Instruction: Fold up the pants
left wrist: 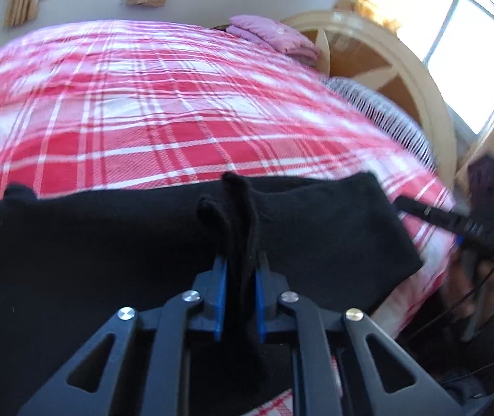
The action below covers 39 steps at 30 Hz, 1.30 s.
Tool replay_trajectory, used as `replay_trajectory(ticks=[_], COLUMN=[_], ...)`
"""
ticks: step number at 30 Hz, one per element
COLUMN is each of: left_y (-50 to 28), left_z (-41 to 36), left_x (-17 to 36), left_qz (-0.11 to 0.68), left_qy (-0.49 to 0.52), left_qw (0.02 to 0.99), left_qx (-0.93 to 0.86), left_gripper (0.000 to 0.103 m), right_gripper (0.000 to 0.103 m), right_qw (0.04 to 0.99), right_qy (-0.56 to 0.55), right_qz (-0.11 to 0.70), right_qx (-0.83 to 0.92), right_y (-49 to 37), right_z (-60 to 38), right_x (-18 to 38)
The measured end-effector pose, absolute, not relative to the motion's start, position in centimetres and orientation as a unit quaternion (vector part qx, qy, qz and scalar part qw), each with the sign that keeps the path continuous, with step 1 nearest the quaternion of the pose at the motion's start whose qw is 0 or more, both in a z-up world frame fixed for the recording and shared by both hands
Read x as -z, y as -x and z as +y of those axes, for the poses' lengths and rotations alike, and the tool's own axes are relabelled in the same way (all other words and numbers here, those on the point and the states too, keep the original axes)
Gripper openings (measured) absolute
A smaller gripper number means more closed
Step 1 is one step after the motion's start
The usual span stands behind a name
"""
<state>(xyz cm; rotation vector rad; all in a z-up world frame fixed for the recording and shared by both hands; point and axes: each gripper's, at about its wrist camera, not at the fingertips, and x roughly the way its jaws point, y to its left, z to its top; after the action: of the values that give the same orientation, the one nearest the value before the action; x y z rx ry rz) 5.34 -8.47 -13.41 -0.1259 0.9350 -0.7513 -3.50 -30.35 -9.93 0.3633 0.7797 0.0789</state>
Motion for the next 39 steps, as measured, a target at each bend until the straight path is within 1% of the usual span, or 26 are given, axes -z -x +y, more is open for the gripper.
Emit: replay_trajectory(ticks=[4,8,12,14,17,20,21,22,24,26,27,28,30,32,33,34,36,37,39], left_y=[-4.7,-4.7,-5.7,-5.9,-5.9,-6.0,-6.0,-6.0,-5.8,-5.5,-5.4,-5.2,-4.8,-4.4,-4.3,-4.1,-4.1,-4.3,-4.7], left_z=[-7.5,-6.9,-6.0,-5.9,-6.0,-6.0,-6.0,-6.1,-6.3,-6.7,-6.9,-7.2,-7.8,-8.2,-8.3,-8.3,-8.0,-7.8,-7.3], left_x=[12.6,11.6,13.1,13.8,14.2,14.5,14.6,14.6,14.4,14.1,13.9,13.8,13.6,13.4,13.3,13.2,13.2,13.3,13.8], left_qz=[0.432,0.425,0.45,0.46,0.459,0.46,0.459,0.459,0.454,0.447,0.442,0.437,0.427,0.419,0.414,0.409,0.403,0.406,0.417], left_qy=[0.083,0.089,0.104,0.105,0.103,0.105,0.105,0.101,0.089,0.069,0.056,0.041,0.012,-0.01,-0.022,-0.033,-0.041,-0.038,-0.032], left_qw=[0.821,0.825,0.821,0.819,0.82,0.819,0.819,0.821,0.826,0.833,0.838,0.844,0.855,0.862,0.867,0.871,0.877,0.877,0.874], left_qx=[0.364,0.36,0.335,0.327,0.327,0.327,0.327,0.325,0.322,0.319,0.315,0.307,0.294,0.284,0.278,0.27,0.258,0.255,0.249], left_gripper=[0.013,0.013,0.013,0.013,0.013,0.014,0.016,0.018,0.018,0.022,0.025,0.029,0.032,0.039,0.048,0.056,0.058,0.06,0.066], right_gripper=[0.04,0.04,0.04,0.04,0.04,0.04,0.041,0.042,0.045,0.046,0.046,0.046,0.046,0.046,0.047,0.047,0.047,0.047,0.047], right_qw=[0.919,0.916,0.921,0.926,0.906,0.867,0.862,0.862,0.861,0.866,0.871,0.88,0.893,0.903,0.903,0.901,0.897,0.895,0.889], right_qy=[-0.147,-0.154,-0.138,-0.094,0.012,0.128,0.145,0.133,0.095,0.084,0.084,0.082,0.072,0.048,0.033,0.016,0.0,-0.004,-0.039], right_qz=[0.365,0.368,0.361,0.359,0.404,0.462,0.471,0.474,0.483,0.476,0.467,0.451,0.428,0.409,0.406,0.408,0.414,0.427,0.442], right_qx=[-0.03,-0.029,-0.04,-0.069,-0.127,-0.132,-0.121,-0.121,-0.126,-0.13,-0.129,-0.123,-0.115,-0.123,-0.133,-0.146,-0.153,-0.129,-0.114], right_y=[3.9,3.8,4.0,4.4,4.9,5.7,5.8,5.7,5.2,5.3,5.4,5.4,4.9,3.4,2.5,1.6,-0.1,-1.4,-2.7], right_z=[-29.9,-30.3,-30.2,-29.3,-26.6,-24.1,-24.1,-24.4,-25.5,-26.0,-26.0,-26.1,-25.8,-25.4,-25.1,-24.9,-24.6,-24.8,-26.0], right_x=[9.4,9.6,9.0,8.1,8.3,10.8,11.7,11.9,11.8,10.9,10.3,9.5,8.5,7.8,7.8,8.1,9.3,10.5,12.3])
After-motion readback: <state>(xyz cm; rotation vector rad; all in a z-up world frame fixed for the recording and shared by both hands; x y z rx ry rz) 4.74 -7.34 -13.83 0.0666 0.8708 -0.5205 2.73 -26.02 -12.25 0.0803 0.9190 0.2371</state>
